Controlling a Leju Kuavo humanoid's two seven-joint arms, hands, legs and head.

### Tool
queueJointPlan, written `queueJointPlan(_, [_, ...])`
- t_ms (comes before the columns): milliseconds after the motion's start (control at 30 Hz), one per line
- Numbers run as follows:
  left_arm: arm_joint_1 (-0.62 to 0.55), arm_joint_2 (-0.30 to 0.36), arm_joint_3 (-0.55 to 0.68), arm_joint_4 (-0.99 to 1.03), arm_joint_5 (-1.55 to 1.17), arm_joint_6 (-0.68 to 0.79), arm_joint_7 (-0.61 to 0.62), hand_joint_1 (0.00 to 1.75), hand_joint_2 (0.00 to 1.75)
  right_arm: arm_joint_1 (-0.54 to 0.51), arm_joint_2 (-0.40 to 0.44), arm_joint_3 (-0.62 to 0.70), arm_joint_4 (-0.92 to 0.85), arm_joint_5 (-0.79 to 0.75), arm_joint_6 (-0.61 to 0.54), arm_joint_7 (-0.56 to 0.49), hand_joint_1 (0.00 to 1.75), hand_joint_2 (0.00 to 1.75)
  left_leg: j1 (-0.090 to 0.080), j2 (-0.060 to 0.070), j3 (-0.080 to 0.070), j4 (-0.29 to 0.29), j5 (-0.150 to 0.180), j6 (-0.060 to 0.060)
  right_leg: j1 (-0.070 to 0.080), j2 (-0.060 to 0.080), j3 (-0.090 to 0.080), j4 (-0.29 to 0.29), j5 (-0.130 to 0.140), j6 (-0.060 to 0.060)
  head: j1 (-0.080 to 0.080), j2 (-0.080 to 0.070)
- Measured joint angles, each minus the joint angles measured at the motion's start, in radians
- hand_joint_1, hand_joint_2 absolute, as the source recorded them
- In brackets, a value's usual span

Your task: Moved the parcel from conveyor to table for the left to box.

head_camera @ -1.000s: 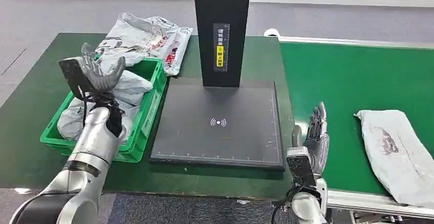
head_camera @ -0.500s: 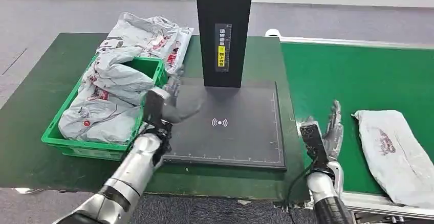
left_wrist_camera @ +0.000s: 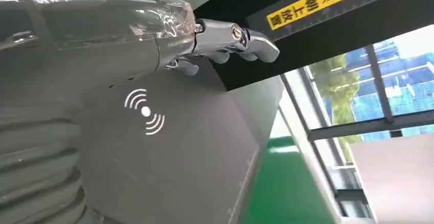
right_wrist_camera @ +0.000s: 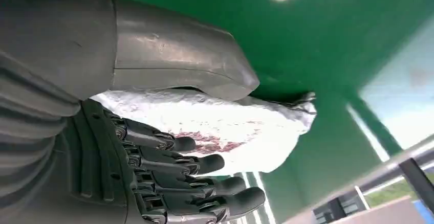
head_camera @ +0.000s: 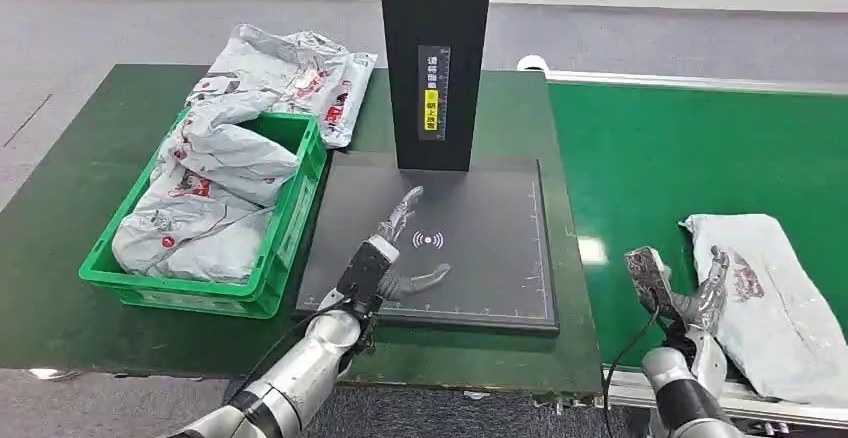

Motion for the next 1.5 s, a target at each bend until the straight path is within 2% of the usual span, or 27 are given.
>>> queueJointPlan(300, [0.000, -0.004, -0.003, 0.029, 0.001, 0.000, 0.001, 0.00, 1.75, -0.015, -0.008, -0.008, 0.051, 0.010, -0.002, 0.010, 0.00, 1.75, 0.000, 0.000, 0.000, 0.000, 0.000, 0.000, 0.000, 0.000, 0.000, 0.000, 0.000, 0.000, 0.000, 0.000])
queueJointPlan(433, [-0.005, -0.004, -0.003, 0.058, 0.020, 0.004, 0.039, 0.00, 1.75, -0.028, -0.024, -0.008, 0.083, 0.176, 0.015, 0.214, 0.00, 1.75, 0.000, 0.000, 0.000, 0.000, 0.000, 0.000, 0.000, -0.001, 0.000, 0.000, 0.000, 0.000, 0.000, 0.000])
queueJointPlan(533, [-0.016, 0.000, 0.007, 0.094, 0.045, 0.013, 0.065, 0.00, 1.75, -0.053, -0.045, 0.006, 0.124, 0.350, 0.122, 0.444, 0.00, 1.75, 0.000, 0.000, 0.000, 0.000, 0.000, 0.000, 0.000, 0.000, 0.000, 0.000, 0.000, 0.000, 0.000, 0.000])
queueJointPlan(600, [-0.026, 0.004, 0.015, 0.112, 0.053, 0.014, 0.071, 0.00, 1.75, -0.062, -0.056, 0.022, 0.146, 0.421, 0.194, 0.544, 0.02, 1.75, 0.000, 0.000, 0.000, 0.000, 0.000, 0.000, 0.000, 0.000, 0.000, 0.000, 0.000, 0.000, 0.000, 0.000])
queueJointPlan(633, [-0.028, 0.006, 0.018, 0.118, 0.054, 0.014, 0.071, 0.00, 1.75, -0.067, -0.058, 0.029, 0.154, 0.452, 0.235, 0.581, 1.75, 1.75, 0.000, 0.000, 0.000, 0.000, 0.000, 0.000, 0.000, 0.000, 0.000, 0.000, 0.000, 0.000, 0.000, 0.000])
queueJointPlan(733, [-0.029, 0.010, 0.031, 0.130, 0.053, 0.019, 0.070, 0.00, 1.75, -0.078, -0.063, 0.055, 0.174, 0.517, 0.355, 0.671, 1.75, 1.75, 0.000, 0.000, 0.000, 0.000, 0.000, 0.000, 0.000, -0.001, 0.000, 0.000, 0.000, 0.000, 0.000, 0.000])
queueJointPlan(933, [-0.026, 0.019, 0.052, 0.137, 0.051, 0.023, 0.076, 0.00, 1.75, -0.119, -0.067, 0.075, 0.191, 0.580, 0.539, 0.720, 1.75, 1.75, 0.000, -0.001, 0.000, 0.000, 0.000, 0.000, 0.000, -0.001, 0.001, 0.000, 0.000, 0.000, 0.000, 0.000])
queueJointPlan(1067, [-0.017, 0.026, 0.064, 0.133, 0.045, 0.024, 0.085, 0.00, 1.75, -0.132, -0.072, 0.075, 0.193, 0.591, 0.576, 0.720, 1.75, 1.75, 0.000, 0.000, 0.000, 0.000, 0.000, 0.000, 0.000, -0.001, 0.001, 0.000, 0.000, 0.000, 0.000, 0.000])
queueJointPlan(1500, [0.000, 0.031, 0.082, 0.117, 0.037, 0.023, 0.099, 0.00, 1.75, -0.134, -0.077, 0.075, 0.195, 0.597, 0.576, 0.713, 1.75, 1.75, 0.001, 0.000, 0.001, 0.000, 0.000, 0.000, 0.001, -0.001, 0.001, 0.000, 0.000, 0.000, 0.000, 0.000])
